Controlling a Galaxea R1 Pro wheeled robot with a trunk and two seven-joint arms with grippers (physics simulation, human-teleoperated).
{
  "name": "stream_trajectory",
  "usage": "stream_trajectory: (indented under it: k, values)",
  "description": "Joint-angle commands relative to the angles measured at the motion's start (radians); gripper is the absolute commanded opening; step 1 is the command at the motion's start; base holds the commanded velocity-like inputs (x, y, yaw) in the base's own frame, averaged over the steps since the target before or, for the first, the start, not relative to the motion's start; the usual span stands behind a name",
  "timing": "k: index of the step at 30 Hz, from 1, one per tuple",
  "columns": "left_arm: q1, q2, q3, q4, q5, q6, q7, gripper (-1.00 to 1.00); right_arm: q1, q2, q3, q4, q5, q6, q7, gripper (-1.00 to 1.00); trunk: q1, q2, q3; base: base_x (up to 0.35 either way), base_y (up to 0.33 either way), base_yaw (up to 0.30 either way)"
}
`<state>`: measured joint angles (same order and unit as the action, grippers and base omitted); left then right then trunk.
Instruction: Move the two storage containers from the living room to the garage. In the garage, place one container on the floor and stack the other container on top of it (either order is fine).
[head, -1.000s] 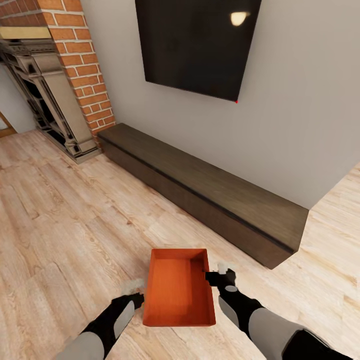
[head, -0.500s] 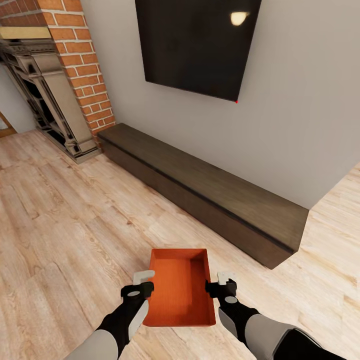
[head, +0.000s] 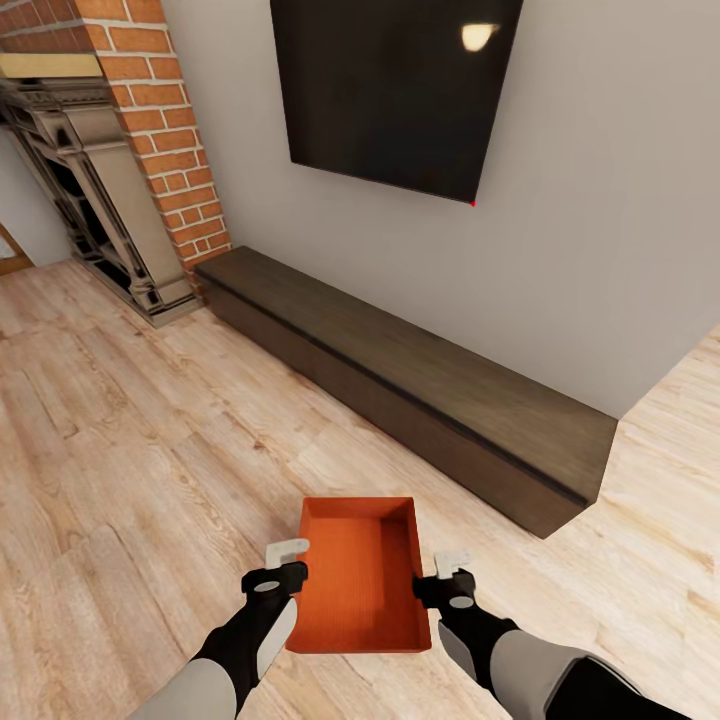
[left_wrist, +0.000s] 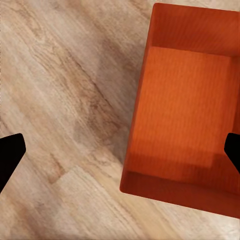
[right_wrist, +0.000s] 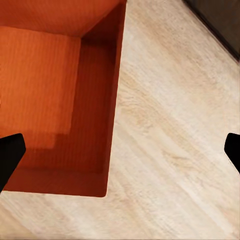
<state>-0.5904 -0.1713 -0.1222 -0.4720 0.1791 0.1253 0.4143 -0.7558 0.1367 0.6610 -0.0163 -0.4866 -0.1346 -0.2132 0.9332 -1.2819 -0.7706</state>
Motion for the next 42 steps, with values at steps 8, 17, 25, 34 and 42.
stream_trajectory:
  k: [8, 17, 25, 34, 42]
  values:
    - [0.0, 0.002, -0.006, 0.002, 0.013, 0.004, 0.012, 1.0, -0.001, -0.002, 0.002, -0.004, 0.009, -0.133, 0.004, 1.0, 0.0, 0.0, -0.001, 0.0, 0.0, 0.0]
    - [0.0, 0.003, -0.008, 0.005, 0.012, 0.004, 0.015, 1.0, -0.001, 0.0, -0.005, -0.004, -0.002, -0.141, 0.004, 1.0, 0.0, 0.0, -0.001, 0.0, 0.0, 0.0]
    - [0.0, 0.003, -0.01, 0.002, 0.01, 0.004, 0.017, 1.0, -0.001, 0.001, -0.011, -0.004, -0.007, -0.143, 0.005, 1.0, 0.0, 0.0, -0.001, 0.0, 0.0, 0.0]
    - [0.0, 0.003, -0.015, 0.0, 0.006, 0.004, 0.019, 1.0, -0.001, 0.004, -0.011, -0.004, -0.007, -0.143, 0.003, 1.0, 0.0, 0.0, -0.001, 0.0, 0.0, 0.0]
    - [0.0, 0.004, -0.016, -0.001, -0.073, 0.01, 0.007, 1.0, 0.0, 0.004, -0.011, -0.004, -0.007, -0.145, 0.003, 1.0, 0.0, 0.0, -0.001, 0.0, 0.0, 0.0]
